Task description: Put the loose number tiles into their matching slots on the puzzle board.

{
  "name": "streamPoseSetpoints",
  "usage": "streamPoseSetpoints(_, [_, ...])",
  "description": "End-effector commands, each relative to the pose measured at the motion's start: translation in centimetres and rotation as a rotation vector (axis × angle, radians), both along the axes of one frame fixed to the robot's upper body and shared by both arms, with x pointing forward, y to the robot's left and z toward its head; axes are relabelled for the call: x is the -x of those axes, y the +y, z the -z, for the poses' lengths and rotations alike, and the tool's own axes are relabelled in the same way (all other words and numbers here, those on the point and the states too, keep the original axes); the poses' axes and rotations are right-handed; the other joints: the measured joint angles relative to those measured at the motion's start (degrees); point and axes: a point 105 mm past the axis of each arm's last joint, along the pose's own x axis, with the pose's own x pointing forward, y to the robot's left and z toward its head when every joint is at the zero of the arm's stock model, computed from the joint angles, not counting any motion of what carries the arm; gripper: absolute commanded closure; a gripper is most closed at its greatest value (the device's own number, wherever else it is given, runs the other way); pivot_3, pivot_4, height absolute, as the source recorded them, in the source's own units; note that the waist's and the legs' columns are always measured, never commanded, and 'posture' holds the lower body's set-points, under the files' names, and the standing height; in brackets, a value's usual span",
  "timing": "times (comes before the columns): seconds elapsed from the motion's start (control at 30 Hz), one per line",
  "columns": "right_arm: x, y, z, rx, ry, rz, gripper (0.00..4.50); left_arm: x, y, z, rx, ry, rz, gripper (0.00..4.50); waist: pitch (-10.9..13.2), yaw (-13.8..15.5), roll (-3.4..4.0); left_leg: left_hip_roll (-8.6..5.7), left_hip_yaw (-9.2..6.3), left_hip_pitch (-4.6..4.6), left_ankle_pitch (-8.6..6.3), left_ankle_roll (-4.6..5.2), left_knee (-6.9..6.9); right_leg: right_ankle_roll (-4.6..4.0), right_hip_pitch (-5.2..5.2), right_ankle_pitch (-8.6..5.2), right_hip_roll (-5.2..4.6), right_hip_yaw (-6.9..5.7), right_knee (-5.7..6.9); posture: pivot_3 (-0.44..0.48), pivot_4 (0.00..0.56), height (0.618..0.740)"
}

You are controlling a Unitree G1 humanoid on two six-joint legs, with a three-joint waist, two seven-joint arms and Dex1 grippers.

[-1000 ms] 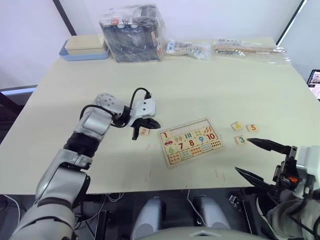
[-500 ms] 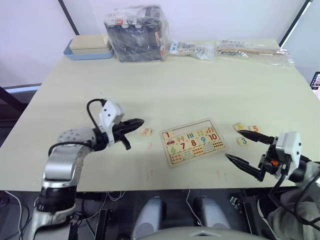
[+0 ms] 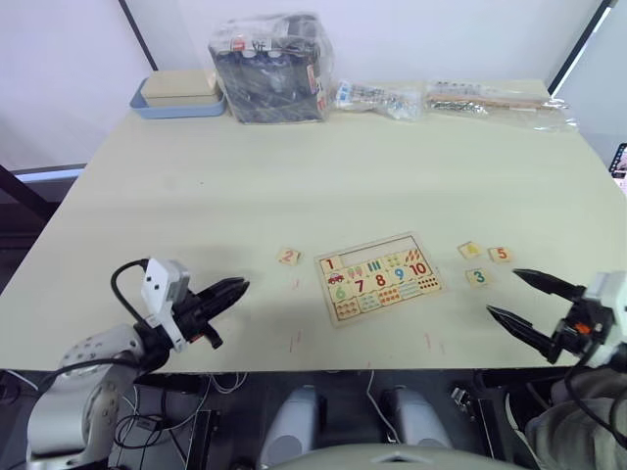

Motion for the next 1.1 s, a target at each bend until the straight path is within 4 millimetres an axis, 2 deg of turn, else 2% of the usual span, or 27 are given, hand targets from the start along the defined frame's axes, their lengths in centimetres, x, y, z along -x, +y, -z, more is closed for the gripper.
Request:
streamPoseSetpoints(0.03, [0.7, -1.9, -0.6, 0.045, -0.037, 0.041, 0.0, 0.7, 0.3, -0.9, -0.021, -0.052, 0.005, 2.37, -0.02, -0.03, 0.03, 0.0, 0.01, 0.01, 0.0, 0.0, 0.0, 0.0, 0.0, 0.0, 0.0, 0.01, 0.0, 0.0, 0.15, 0.74])
streamPoseSetpoints(0.07, [0.9, -2.3, -0.5, 0.05, -0.031, 0.049, 0.0, 0.9, 0.3, -0.8, -0.02, -0.047, 0.001, 2.01, -0.03, -0.06, 0.05, 0.0, 0.03, 0.02, 0.0, 0.0, 0.0, 0.0, 0.0, 0.0, 0.0, 0.04, 0.0, 0.0, 0.15, 0.74])
streamPoseSetpoints(0.13, [1.2, -2.7, -0.4, 0.055, -0.024, 0.058, 0.0, 1.1, 0.2, -0.9, -0.018, -0.044, -0.004, 1.66, -0.03, -0.01, 0.05, 0.02, 0.08, 0.02, 0.0, 0.0, -0.01, -0.01, 0.0, 0.0, 0.0, 0.07, 0.0, 0.0, 0.15, 0.74])
streamPoseSetpoints(0.17, [1.3, -2.8, -0.3, 0.056, -0.02, 0.06, 0.0, 1.2, 0.1, -1.0, -0.018, -0.043, -0.006, 1.07, -0.03, -0.01, 0.05, 0.03, 0.06, 0.02, 0.0, 0.0, -0.02, -0.01, 0.0, -0.01, 0.01, 0.05, -0.02, 0.0, 0.15, 0.74])
streamPoseSetpoints(0.2, [1.5, -2.9, -0.2, 0.058, -0.017, 0.062, 0.0, 1.3, -0.1, -1.1, -0.018, -0.043, -0.007, 1.0, -0.03, -0.03, 0.05, 0.03, 0.06, 0.02, 0.0, 0.0, -0.02, -0.01, 0.0, -0.01, 0.01, 0.05, -0.02, 0.0, 0.15, 0.74])
streamPoseSetpoints(0.23, [1.6, -3.0, -0.1, 0.059, -0.013, 0.063, 0.0, 1.3, -0.1, -1.1, -0.019, -0.041, -0.008, 0.44, -0.03, -0.03, 0.05, 0.04, 0.08, 0.02, 0.0, 0.0, -0.02, -0.01, 0.0, -0.01, -0.02, 0.08, -0.02, 0.0, 0.15, 0.74])
streamPoseSetpoints(0.27, [1.6, -3.0, -0.1, 0.059, -0.012, 0.063, 0.0, 1.3, -0.2, -1.1, -0.02, -0.04, -0.007, 0.09, -0.03, -0.03, 0.06, 0.05, 0.09, 0.02, 0.0, 0.0, -0.02, -0.01, 0.0, -0.01, -0.1, 0.09, -0.02, 0.0, 0.15, 0.74])
streamPoseSetpoints(0.43, [1.8, -2.4, -0.3, 0.041, -0.012, 0.027, 0.0, 0.6, -0.1, -1.3, -0.034, -0.041, 0.008, 0.04, -0.06, -0.04, 0.11, 0.11, 0.1, 0.03, 0.0, 0.0, -0.02, -0.02, 0.0, -0.01, -0.03, 0.08, -0.02, 0.0, 0.15, 0.74])
streamPoseSetpoints(0.6, [2.0, 0.5, -1.5, 0.002, -0.022, -0.126, 0.0, -1.1, -0.3, -1.7, -0.075, -0.052, 0.021, 0.04, -0.08, -0.06, 0.21, 0.09, 0.09, 0.04, 0.0, 0.0, -0.02, -0.02, 0.0, -0.01, 0.15, 0.05, -0.01, 0.0, 0.15, 0.74])
streamPoseSetpoints(0.77, [2.7, 3.1, -2.9, 0.008, -0.05, -0.296, 0.0, -3.5, -3.1, -2.9, -0.13, -0.057, -0.07, 0.04, -0.06, 0.07, 0.14, 0.05, 0.09, 0.0, 0.0, 0.0, -0.02, 0.09, 0.0, 0.05, 0.1, 0.07, -0.04, 0.0, 0.15, 0.74])
streamPoseSetpoints(0.93, [2.7, 4.3, -3.5, 0.02, -0.043, -0.376, 0.0, -4.8, -5.1, -3.3, -0.214, -0.028, -0.138, 0.04, -0.08, -0.06, 0.11, 0.01, 0.0, 0.01, 0.0, 0.0, -0.1, 0.24, 0.0, 0.13, 0.11, 0.0, -0.05, 0.0, 0.15, 0.74])
streamPoseSetpoints(1.1, [2.1, 4.3, -3.9, 0.025, -0.057, -0.38, 0.0, -5.8, -5.3, -1.5, -0.289, 0.086, -0.209, 0.04, -0.07, -0.08, 0.1, -0.02, 0.0, 0.02, 0.0, 0.0, -0.15, 0.23, -0.02, 0.13, 0.15, 0.0, -0.05, 0.0, 0.15, 0.74])
